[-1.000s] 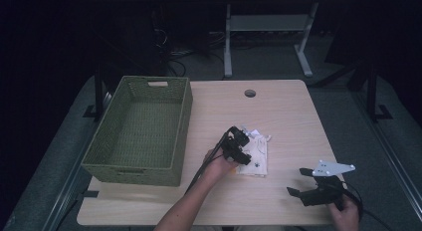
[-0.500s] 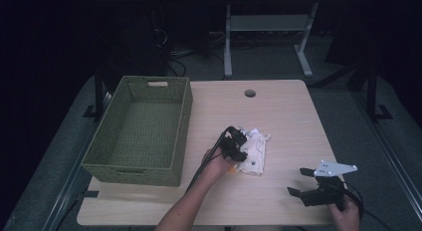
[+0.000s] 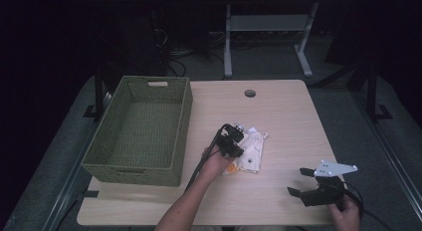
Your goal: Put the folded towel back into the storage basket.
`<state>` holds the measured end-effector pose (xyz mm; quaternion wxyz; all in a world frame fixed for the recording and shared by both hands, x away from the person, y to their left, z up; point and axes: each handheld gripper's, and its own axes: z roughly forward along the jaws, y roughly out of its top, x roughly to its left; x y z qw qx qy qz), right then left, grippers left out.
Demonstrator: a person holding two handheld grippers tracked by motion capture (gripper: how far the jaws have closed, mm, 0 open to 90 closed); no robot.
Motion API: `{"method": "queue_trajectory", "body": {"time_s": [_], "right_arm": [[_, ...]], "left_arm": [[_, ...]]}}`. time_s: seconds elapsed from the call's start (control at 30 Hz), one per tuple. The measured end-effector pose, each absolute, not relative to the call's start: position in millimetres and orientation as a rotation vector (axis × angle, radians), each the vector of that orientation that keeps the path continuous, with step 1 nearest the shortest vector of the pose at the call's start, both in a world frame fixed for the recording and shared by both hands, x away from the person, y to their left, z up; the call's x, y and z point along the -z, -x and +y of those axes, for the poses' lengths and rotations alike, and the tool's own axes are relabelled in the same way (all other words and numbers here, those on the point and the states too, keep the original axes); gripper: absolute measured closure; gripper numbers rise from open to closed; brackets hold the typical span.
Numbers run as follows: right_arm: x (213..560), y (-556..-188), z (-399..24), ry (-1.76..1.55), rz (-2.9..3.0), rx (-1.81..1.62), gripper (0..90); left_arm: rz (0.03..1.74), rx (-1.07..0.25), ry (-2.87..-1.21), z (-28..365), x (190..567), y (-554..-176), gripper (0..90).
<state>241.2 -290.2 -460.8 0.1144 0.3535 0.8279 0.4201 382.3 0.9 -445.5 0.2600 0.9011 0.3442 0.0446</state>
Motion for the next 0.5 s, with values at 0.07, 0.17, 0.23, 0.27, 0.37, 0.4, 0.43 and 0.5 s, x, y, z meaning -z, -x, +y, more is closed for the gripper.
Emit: {"method": "queue_trajectory", "body": {"time_s": [0.07, 0.17, 0.23, 0.27, 0.37, 0.4, 0.43, 0.5], "right_arm": [[461.0, -241.1, -290.1, -1.036, 2.429, -1.235, 13.8], [460.9, -240.8, -290.8, -1.04, 2.425, -1.242, 13.7], [461.0, -240.8, -291.0, -1.04, 2.425, -1.243, 13.7], [461.1, -240.6, -291.3, -1.042, 2.425, -1.24, 13.8], [461.2, -240.2, -291.7, -1.046, 2.424, -1.235, 13.8], [461.2, -240.2, -291.7, -1.046, 2.424, -1.235, 13.8], [461.1, -240.0, -291.8, -1.047, 2.422, -1.236, 13.8], [461.1, -240.2, -292.9, -1.053, 2.413, -1.237, 13.7]], "left_arm": [[0.938, -0.101, -2.427, 3.6, 443.5, -382.8, 80.8], [0.949, -0.022, -2.356, 16.2, 432.1, -380.9, 81.2], [0.946, -0.003, -2.337, 19.3, 429.2, -380.0, 81.3], [0.939, 0.033, -2.3, 24.5, 424.3, -377.8, 82.1], [0.938, 0.055, -2.263, 29.6, 417.9, -374.4, 82.2], [0.938, 0.055, -2.263, 29.6, 417.9, -374.4, 82.3], [0.932, 0.077, -2.244, 32.7, 414.1, -372.5, 82.3], [0.928, 0.111, -2.2, 36.8, 408.0, -368.9, 82.2]]}}
